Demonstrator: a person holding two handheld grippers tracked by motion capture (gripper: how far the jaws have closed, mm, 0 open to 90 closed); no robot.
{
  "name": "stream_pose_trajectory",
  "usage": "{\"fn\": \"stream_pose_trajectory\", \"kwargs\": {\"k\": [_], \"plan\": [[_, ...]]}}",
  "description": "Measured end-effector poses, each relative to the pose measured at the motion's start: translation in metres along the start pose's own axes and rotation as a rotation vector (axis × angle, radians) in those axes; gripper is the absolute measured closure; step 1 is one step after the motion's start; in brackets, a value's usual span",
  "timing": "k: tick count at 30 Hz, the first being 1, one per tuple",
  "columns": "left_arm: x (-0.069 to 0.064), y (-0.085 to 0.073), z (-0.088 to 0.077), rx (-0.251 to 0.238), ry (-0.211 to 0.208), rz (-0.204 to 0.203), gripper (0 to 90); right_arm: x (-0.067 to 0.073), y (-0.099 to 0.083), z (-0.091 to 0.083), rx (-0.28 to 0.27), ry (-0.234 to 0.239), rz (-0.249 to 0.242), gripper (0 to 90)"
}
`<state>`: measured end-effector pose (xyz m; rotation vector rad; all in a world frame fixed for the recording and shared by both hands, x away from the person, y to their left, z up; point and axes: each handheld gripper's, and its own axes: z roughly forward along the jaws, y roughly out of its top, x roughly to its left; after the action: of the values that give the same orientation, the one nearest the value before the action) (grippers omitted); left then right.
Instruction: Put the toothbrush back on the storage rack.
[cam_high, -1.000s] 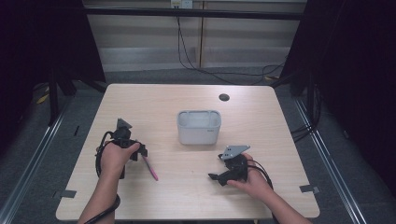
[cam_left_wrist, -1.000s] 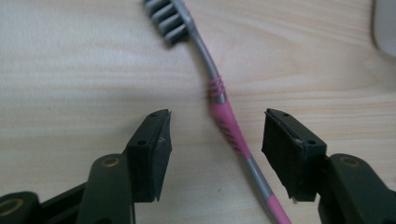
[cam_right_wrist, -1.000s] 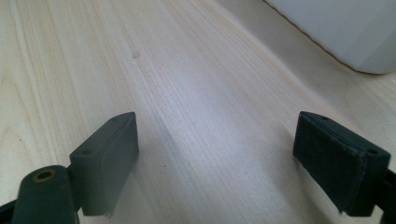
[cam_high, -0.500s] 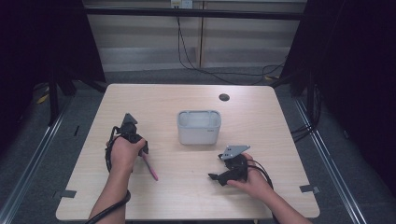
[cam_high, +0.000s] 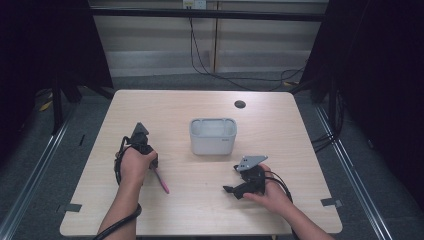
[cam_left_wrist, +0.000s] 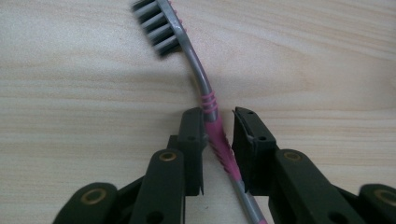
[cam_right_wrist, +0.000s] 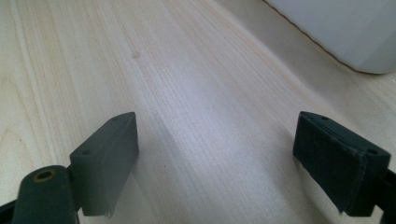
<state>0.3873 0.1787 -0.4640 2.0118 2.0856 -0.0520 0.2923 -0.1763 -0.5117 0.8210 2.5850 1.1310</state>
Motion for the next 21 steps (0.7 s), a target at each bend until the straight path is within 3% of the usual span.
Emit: {"fn": "stream_pose_trajectory", "kwargs": {"k": [7, 15, 21], "plan": [[-0.0003, 0.0004, 0.0014, 0.007, 0.009, -0.003, 78.0, 0.0, 0.0, 0.0, 0.0, 0.0, 0.0, 13.8], [0.0026, -0.0004, 0.0018, 0.0, 0.005, 0.029, 80.0, 0.0, 0.0, 0.0, 0.0, 0.0, 0.001, 13.7], [0.0076, -0.0008, -0.0059, -0.05, -0.046, 0.043, 80.2, -0.0001, 0.0, 0.0, 0.0, 0.001, -0.001, 13.8]]}}
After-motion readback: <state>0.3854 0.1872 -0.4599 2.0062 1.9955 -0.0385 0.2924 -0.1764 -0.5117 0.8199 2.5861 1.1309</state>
